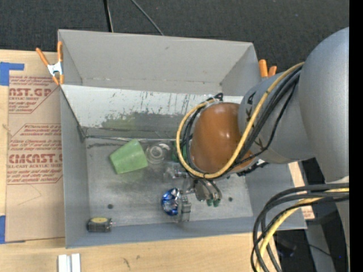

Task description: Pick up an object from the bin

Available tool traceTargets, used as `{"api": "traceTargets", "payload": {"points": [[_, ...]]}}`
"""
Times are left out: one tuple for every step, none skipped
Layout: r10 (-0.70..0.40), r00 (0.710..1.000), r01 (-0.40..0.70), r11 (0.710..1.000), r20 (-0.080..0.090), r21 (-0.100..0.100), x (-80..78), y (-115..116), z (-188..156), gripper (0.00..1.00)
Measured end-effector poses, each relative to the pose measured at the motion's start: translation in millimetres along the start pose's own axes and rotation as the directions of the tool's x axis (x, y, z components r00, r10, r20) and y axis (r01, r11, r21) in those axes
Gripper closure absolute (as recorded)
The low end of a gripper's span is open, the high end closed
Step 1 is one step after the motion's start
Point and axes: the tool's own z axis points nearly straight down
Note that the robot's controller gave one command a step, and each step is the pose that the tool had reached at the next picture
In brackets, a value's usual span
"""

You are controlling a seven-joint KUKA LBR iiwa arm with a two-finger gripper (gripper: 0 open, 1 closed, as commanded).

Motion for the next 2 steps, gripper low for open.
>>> {"api": "traceTargets", "payload": {"points": [[-0.007, 1.0, 0.007, 1.0, 0.0, -0.005, 0.0, 6, 0, 1.0], [0.011, 1.0, -0.011, 1.0, 0.009, -0.005, 0.4, 17, -149, 1.0]]}}
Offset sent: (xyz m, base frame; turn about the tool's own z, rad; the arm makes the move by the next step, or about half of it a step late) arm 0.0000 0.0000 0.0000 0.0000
